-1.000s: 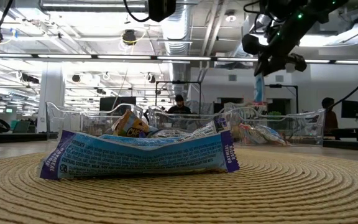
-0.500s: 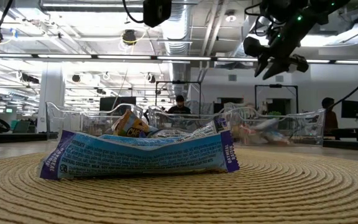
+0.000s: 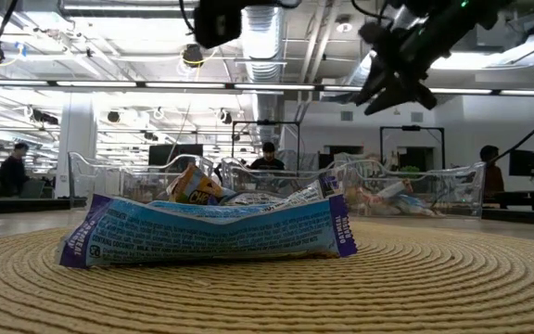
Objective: Pick and place Granola Bars by type
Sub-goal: Put the blue granola bar into the center transparent bin
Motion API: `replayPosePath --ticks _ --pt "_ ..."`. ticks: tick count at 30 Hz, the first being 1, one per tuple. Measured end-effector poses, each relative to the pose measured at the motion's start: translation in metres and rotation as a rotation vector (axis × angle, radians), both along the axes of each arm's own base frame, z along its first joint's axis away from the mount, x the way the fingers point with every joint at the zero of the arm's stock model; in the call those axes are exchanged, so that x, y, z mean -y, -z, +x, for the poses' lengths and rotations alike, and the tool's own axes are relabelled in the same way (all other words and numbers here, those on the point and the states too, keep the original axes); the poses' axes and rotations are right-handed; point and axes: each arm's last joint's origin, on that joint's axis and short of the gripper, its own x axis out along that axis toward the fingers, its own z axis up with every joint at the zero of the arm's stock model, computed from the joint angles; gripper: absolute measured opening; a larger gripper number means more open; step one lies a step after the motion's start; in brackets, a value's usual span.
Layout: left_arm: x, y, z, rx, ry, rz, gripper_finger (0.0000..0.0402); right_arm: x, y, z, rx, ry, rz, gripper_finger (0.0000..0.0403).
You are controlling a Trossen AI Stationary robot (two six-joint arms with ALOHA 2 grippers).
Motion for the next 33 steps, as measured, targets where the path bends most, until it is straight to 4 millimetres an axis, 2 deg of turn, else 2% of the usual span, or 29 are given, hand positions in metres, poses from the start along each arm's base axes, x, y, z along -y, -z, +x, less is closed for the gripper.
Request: replayPosePath --ticks 3,8,12,14,24,33 --pt "0.008 0.008 -0.008 -0.096 0.01 0.035 0.0164 -0.026 0.0 0.005 0.008 -0.171 0.045 0.0123" --pt "0.027 0.018 -0.022 -0.213 0.047 0.129 0.0164 -0.067 0.0 0.007 0.003 -0.354 0.046 0.0123" --pt "0.045 0.036 -0.026 -0.293 0.096 0.199 0.0164 -0.092 0.002 0.006 -0.005 -0.414 0.035 0.0123" --pt "0.054 0.046 -0.022 -0.304 0.119 0.231 0.0164 -0.102 0.002 0.004 -0.001 -0.422 0.028 0.0123" --pt "0.081 0.115 -0.001 -0.436 0.146 0.366 0.0164 -0.125 0.001 -0.001 0.021 -0.413 0.049 0.0123" --pt "0.085 0.151 0.008 -0.497 0.123 0.425 0.0164 -0.126 0.002 -0.002 0.024 -0.378 0.077 0.0123"
